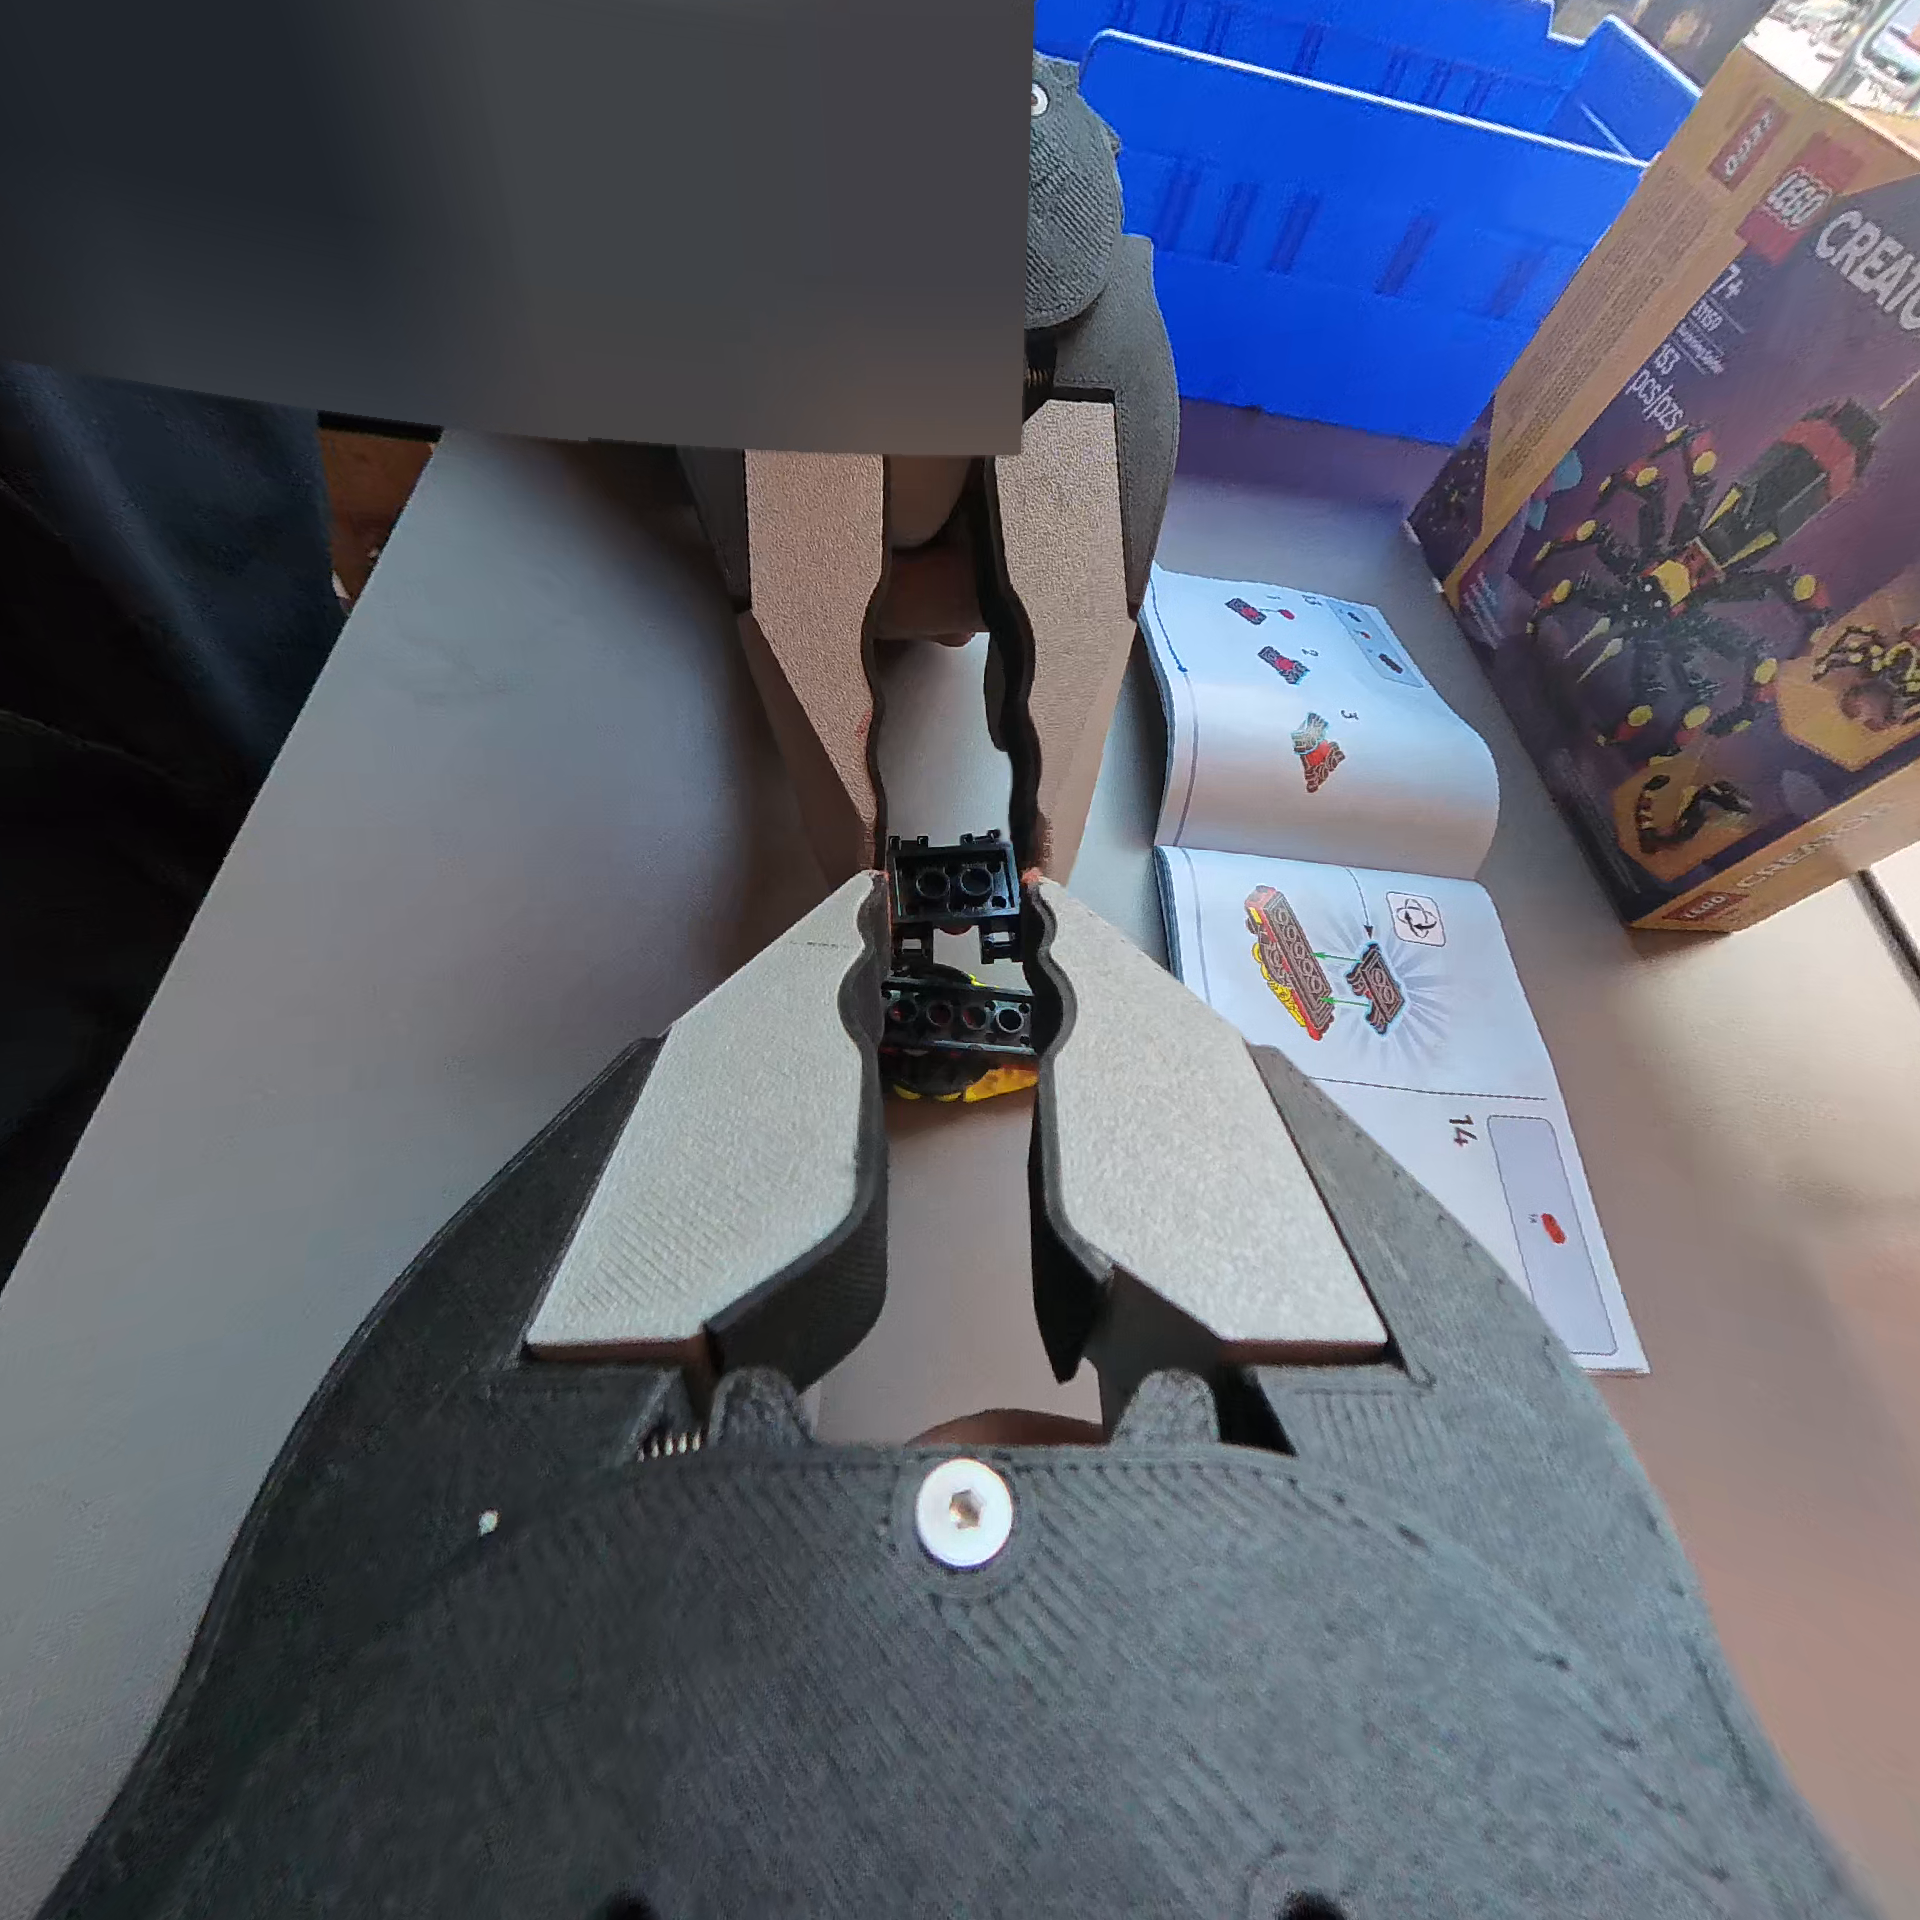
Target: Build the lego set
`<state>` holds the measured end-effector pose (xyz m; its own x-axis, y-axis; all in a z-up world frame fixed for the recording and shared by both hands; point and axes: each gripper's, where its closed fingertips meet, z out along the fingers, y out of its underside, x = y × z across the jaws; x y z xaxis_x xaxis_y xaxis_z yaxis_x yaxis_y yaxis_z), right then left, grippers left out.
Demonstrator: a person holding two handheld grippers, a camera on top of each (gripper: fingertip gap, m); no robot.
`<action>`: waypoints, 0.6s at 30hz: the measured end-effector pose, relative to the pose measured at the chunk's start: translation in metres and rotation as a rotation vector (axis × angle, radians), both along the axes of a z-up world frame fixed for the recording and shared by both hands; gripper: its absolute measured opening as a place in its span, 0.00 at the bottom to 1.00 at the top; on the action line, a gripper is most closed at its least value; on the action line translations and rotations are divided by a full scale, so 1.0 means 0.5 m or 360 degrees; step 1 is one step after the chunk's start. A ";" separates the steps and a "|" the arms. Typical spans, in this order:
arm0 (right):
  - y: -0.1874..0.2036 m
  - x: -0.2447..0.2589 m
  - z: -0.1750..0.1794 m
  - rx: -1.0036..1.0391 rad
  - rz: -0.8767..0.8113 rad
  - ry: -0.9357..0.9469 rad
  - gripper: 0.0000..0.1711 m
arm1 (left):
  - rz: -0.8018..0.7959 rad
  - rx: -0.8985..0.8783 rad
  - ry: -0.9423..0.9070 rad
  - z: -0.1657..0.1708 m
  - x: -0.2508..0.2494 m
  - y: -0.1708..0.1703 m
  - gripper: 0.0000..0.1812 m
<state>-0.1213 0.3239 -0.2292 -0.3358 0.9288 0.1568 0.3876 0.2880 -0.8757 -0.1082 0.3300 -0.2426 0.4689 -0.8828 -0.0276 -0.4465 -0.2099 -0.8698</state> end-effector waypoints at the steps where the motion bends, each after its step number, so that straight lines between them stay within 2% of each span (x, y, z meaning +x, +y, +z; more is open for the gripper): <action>1: 0.000 0.000 -0.001 -0.0005 0.0002 -0.0002 0.12 | 0.0012 0.0001 0.0003 0.000 -0.001 0.002 0.17; 3: 0.004 0.000 -0.001 -0.0001 -0.0010 0.0001 0.12 | 0.0016 -0.0004 0.0002 -0.001 -0.001 0.002 0.23; 10: 0.017 0.003 -0.001 -0.0026 -0.0040 -0.0003 0.12 | 0.0072 -0.0019 -0.0008 -0.001 -0.007 0.010 0.30; 18: 0.060 0.017 -0.021 -0.0087 -0.0123 -0.0088 0.13 | 0.0107 -0.0052 0.0010 -0.007 -0.014 0.011 0.30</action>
<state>-0.1130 0.3538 -0.2397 -0.2698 0.9588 0.0886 0.4551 0.2081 -0.8658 -0.1152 0.3354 -0.2460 0.5270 -0.8499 -0.0027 -0.4361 -0.2677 -0.8592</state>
